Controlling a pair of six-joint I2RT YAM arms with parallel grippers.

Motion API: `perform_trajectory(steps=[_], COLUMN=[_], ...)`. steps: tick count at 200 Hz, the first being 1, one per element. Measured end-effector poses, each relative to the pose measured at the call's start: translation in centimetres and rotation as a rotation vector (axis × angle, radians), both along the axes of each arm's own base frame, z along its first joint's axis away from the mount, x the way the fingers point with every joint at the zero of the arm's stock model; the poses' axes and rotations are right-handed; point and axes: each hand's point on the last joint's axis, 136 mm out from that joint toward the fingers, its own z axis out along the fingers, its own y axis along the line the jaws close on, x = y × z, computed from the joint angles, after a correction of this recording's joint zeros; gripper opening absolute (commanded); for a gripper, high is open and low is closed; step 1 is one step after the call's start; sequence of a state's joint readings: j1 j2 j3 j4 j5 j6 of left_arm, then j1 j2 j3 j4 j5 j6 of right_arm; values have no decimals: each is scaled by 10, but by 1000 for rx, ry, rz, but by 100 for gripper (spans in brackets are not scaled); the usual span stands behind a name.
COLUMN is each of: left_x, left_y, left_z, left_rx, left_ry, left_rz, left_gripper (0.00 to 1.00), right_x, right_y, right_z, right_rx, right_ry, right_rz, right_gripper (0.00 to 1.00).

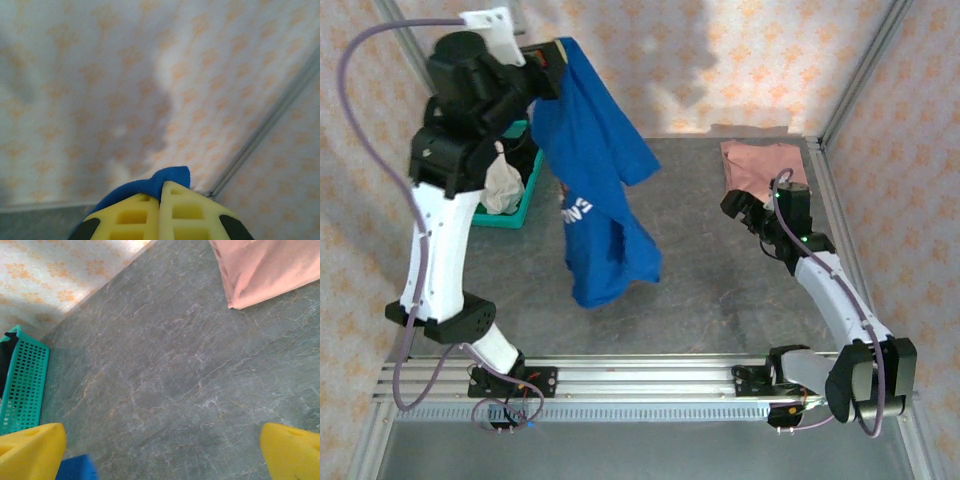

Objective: Fold and stack the t-shirts

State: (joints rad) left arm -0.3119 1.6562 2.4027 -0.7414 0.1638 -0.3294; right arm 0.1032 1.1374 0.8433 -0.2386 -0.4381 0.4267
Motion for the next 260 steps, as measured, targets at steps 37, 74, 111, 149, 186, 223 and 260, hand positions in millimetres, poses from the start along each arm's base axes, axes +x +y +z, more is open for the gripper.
perform_trajectory(steps=[37,74,111,149,186,223,260], left_x=[114,145,46,-25,-48,-53,-47], left_y=[3,7,-14,-74,-87,-82,-76], left_z=[-140,-339,-426,-402,-452,-477,-475], left_rx=[149,360,533,517,514,503,473], left_ry=[296,732,947,816,877,924,903], left_rz=[187,224,118,-72,-125,-112,-91], left_gripper=[76,75,74,71,70,70,70], right_x=[-9,-33,-62,-80,-89,-93,-93], right_y=[14,62,104,115,109,109,96], right_z=[-11,-53,-117,-151,-175,-176,-157], right_rx=[-30,-125,-261,-346,-388,-414,-465], right_ry=[33,129,274,349,411,415,406], right_rz=[29,158,307,366,347,335,296], right_gripper=[100,95,93,83,61,20,0])
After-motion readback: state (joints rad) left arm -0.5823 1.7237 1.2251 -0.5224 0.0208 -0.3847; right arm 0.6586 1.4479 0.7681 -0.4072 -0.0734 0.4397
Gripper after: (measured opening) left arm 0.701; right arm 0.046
